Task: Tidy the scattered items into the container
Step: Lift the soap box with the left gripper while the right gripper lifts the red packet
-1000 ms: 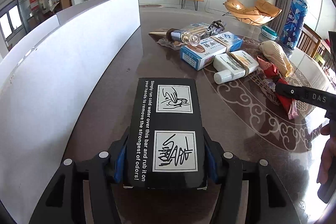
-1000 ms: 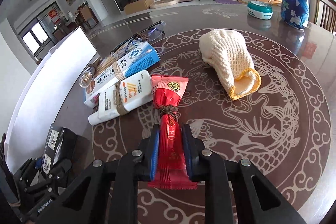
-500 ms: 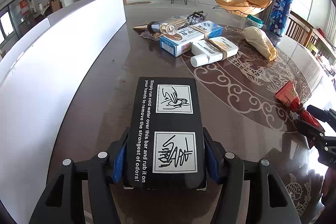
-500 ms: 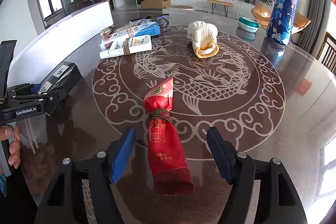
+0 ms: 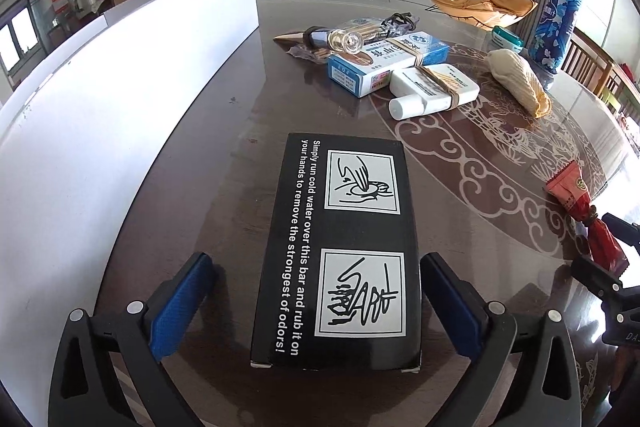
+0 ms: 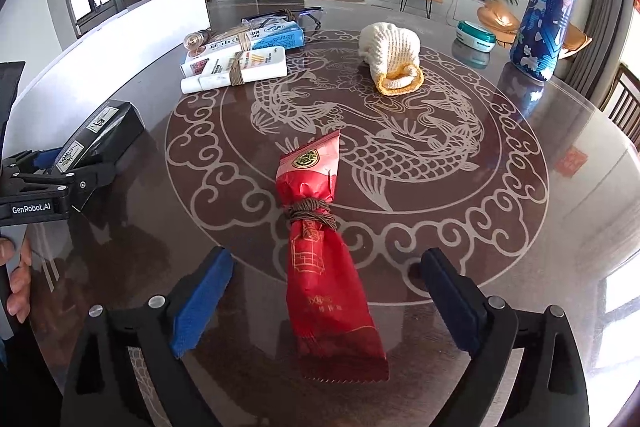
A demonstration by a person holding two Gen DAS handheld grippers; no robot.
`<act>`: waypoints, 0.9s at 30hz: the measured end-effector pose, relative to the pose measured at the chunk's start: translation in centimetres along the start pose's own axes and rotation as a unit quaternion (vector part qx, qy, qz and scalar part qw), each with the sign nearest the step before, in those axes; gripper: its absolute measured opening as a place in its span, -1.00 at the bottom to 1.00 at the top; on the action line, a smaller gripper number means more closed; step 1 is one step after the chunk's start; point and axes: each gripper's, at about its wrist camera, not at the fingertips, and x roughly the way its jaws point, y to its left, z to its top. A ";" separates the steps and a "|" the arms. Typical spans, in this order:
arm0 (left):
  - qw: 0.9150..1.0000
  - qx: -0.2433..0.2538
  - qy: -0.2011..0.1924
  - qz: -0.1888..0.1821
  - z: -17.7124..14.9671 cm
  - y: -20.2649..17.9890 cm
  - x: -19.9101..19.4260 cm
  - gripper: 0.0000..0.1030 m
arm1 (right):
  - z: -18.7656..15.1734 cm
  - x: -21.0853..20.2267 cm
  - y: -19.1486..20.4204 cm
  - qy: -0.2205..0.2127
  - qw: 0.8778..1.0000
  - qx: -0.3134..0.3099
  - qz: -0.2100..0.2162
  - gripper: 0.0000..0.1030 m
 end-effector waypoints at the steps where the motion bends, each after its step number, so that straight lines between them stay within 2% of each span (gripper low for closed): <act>1: 1.000 0.000 0.000 0.000 0.0 0.0 0.0 1.00 | 0.0 0.0 0.0 0.001 1.000 0.000 -0.001 0.89; 15: 1.000 0.000 0.000 -0.002 0.0 0.0 0.1 1.00 | 0.1 0.3 -0.1 0.007 1.000 0.007 -0.007 1.00; 27: 1.000 0.001 -0.001 -0.006 -0.1 0.2 0.0 1.00 | 0.2 0.3 -0.3 0.008 1.000 0.006 -0.003 1.00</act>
